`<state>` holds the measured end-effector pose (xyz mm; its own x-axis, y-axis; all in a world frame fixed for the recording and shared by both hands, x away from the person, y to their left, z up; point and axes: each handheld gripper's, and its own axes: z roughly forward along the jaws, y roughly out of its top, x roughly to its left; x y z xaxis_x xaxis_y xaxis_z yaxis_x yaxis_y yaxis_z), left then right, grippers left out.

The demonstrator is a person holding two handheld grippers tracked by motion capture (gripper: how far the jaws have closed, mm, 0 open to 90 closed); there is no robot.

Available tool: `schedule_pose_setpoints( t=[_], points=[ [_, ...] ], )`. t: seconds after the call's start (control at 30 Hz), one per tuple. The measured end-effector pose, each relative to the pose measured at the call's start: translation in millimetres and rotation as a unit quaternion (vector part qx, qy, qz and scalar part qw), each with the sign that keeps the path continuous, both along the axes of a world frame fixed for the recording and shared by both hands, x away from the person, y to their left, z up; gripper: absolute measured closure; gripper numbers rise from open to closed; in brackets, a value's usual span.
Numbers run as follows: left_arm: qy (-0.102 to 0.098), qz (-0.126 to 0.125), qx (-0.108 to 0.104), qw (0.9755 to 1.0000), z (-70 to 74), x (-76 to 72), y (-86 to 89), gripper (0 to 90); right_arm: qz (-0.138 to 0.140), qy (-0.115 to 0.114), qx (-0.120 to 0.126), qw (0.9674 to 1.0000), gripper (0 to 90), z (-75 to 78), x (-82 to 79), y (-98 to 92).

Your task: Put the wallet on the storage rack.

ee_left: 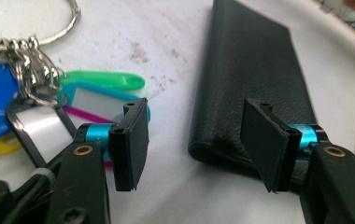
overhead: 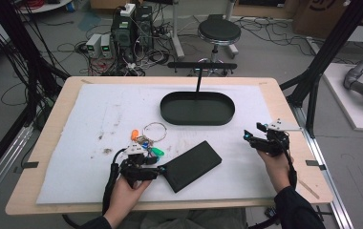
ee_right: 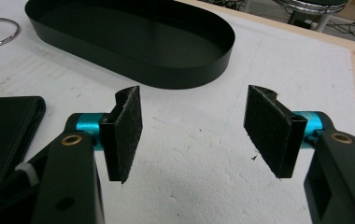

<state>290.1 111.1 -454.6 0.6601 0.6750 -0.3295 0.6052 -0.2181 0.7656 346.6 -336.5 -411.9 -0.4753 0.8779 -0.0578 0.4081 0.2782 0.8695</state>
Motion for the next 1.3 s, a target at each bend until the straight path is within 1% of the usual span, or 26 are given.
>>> schedule_pose_setpoints(
  t=[0.07, 0.17, 0.2, 0.23, 0.3, 0.33, 0.37, 0.4, 0.57, 0.63, 0.7, 0.77, 0.8, 0.83, 0.87, 0.9, 0.93, 0.97, 1.0, 1.03, 1.13, 1.17, 1.2, 1.23, 1.27, 1.3],
  points=[
    [0.016, 0.002, -0.004, 0.9999, -0.8, 1.6, -0.9, 42.5, 0.002, -0.002, -0.002, 1.0000, 37.7, -0.2, 0.1, 0.4],
    [0.024, -0.002, -0.010, 0.9997, -0.9, 2.5, -0.2, 43.7, 0.001, 0.000, -0.005, 1.0000, 37.7, -0.3, -0.2, 1.3],
    [0.035, -0.007, -0.018, 0.9992, -1.3, 2.4, -0.3, 48.0, 0.002, -0.001, -0.006, 1.0000, 37.8, -0.5, 0.1, 1.5],
    [0.035, -0.007, -0.018, 0.9992, -1.3, 2.4, -0.3, 52.0, 0.003, 0.001, -0.005, 1.0000, 37.8, -0.5, 0.2, 1.9],
    [0.043, -0.011, -0.025, 0.9987, -2.0, 2.2, -0.9, 53.3, 0.003, 0.000, -0.006, 1.0000, 37.7, -0.5, 0.0, 2.6],
    [0.043, -0.011, -0.025, 0.9987, -2.0, 2.2, -0.9, 57.1, 0.004, -0.001, -0.007, 1.0000, 37.7, -0.6, 0.1, 2.8],
    [0.057, -0.015, -0.036, 0.9976, -2.7, 3.0, -0.4, 59.3, 0.004, -0.001, -0.008, 1.0000, 37.7, -0.7, 0.1, 3.1],
    [0.062, -0.014, -0.040, 0.9971, -3.3, 3.4, -0.7, 59.3, 0.005, 0.000, -0.008, 1.0000, 37.7, -0.7, 0.2, 3.4],
    [0.072, -0.019, -0.046, 0.9962, -3.8, 5.0, -0.3, 59.3, 0.008, -0.001, -0.011, 0.9999, 37.7, -1.0, 0.6, 5.3],
    [0.070, -0.020, -0.043, 0.9964, -3.5, 4.7, -0.9, 61.7, 0.008, -0.002, -0.013, 0.9999, 37.7, -0.9, 0.7, 5.6],
    [0.052, -0.030, -0.025, 0.9979, 0.0, 4.0, -2.5, 64.1, 0.009, -0.002, -0.013, 0.9999, 37.7, -0.7, 0.6, 6.6],
    [0.036, -0.037, -0.012, 0.9986, 3.2, 2.8, -3.6, 67.5, 0.010, -0.003, -0.014, 0.9999, 37.7, -0.5, 0.4, 7.4],
    [0.028, -0.041, -0.008, 0.9987, 4.5, 2.5, -3.7, 69.4, 0.011, -0.005, -0.014, 0.9998, 37.8, -0.3, 0.1, 7.8],
    [0.028, -0.041, -0.008, 0.9987, 4.5, 2.5, -3.7, 71.2, 0.011, -0.005, -0.014, 0.9998, 37.8, -0.3, 0.1, 7.8],
    [0.016, -0.048, -0.003, 0.9987, 6.3, 2.2, -3.5, 73.1, 0.013, -0.008, -0.015, 0.9998, 37.8, 0.3, -0.4, 8.6],
    [0.016, -0.048, -0.003, 0.9987, 6.3, 2.2, -3.5, 74.0, 0.013, -0.008, -0.015, 0.9998, 37.8, 0.3, -0.4, 8.6],
    [-0.013, -0.055, -0.006, 0.9984, 9.9, 1.8, -3.0, 75.2, 0.015, -0.011, -0.016, 0.9997, 37.9, 1.0, -1.1, 9.2],
    [-0.013, -0.055, -0.006, 0.9984, 9.9, 1.8, -3.0, 75.7, 0.016, -0.013, -0.015, 0.9997, 37.9, 1.5, -1.5, 9.6],
    [-0.044, -0.062, -0.004, 0.9971, 14.9, 1.3, -3.5, 76.5, 0.018, -0.013, -0.013, 0.9997, 37.9, 2.1, -2.1, 9.8],
    [-0.068, -0.067, -0.001, 0.9954, 19.4, 0.6, -4.1, 77.0, 0.018, -0.016, -0.013, 0.9996, 38.0, 2.5, -2.4, 9.9],
    [-0.118, -0.078, 0.004, 0.9899, 28.6, -1.3, -6.2, 78.6, 0.028, -0.023, -0.008, 0.9993, 38.0, 4.7, -4.8, 10.1],
    [-0.118, -0.078, 0.004, 0.9899, 28.6, -1.3, -6.2, 78.8, 0.031, -0.027, -0.006, 0.9991, 38.0, 5.3, -5.3, 10.1],
    [-0.155, -0.091, 0.021, 0.9835, 34.3, -3.3, -8.6, 78.9, 0.037, -0.030, -0.001, 0.9988, 37.9, 6.7, -6.7, 10.3],
    [-0.177, -0.097, 0.031, 0.9789, 37.1, -5.0, -10.0, 78.9, 0.041, -0.034, 0.002, 0.9986, 37.9, 7.6, -7.5, 10.5],
    [-0.191, -0.103, 0.036, 0.9756, 38.5, -5.8, -10.7, 79.0, 0.049, -0.038, 0.010, 0.9980, 38.0, 9.0, -9.1, 11.1],
    [-0.212, -0.111, 0.045, 0.9700, 40.6, -7.6, -11.9, 79.0, 0.055, -0.041, 0.012, 0.9976, 37.9, 9.6, -9.9, 11.6]
  ],
)
